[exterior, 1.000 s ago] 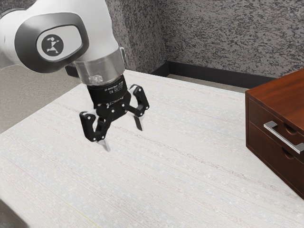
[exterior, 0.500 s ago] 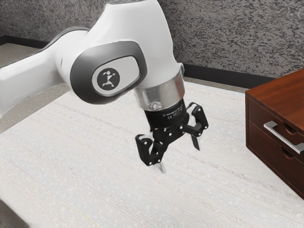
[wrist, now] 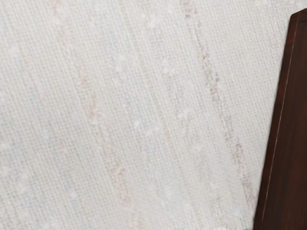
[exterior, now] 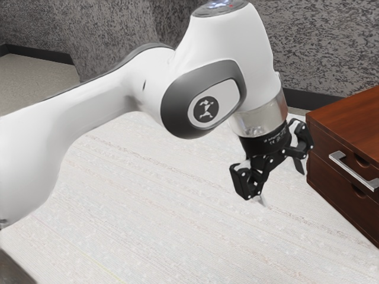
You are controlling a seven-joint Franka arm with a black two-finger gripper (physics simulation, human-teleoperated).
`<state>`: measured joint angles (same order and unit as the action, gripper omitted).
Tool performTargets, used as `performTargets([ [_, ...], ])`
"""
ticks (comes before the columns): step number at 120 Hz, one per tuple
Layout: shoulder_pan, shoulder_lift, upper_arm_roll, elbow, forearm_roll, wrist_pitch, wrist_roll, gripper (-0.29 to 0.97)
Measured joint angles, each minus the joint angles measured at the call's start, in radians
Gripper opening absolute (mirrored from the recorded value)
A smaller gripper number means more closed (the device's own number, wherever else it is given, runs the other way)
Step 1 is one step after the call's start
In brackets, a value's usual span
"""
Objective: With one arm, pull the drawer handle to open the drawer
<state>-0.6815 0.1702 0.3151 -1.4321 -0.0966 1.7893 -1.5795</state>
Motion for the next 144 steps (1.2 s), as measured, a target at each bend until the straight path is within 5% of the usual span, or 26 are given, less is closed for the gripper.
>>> performTargets([
  [144,0.094,0.209,-0.103,0.178,-0.048,0.146,0.083,0.68],
])
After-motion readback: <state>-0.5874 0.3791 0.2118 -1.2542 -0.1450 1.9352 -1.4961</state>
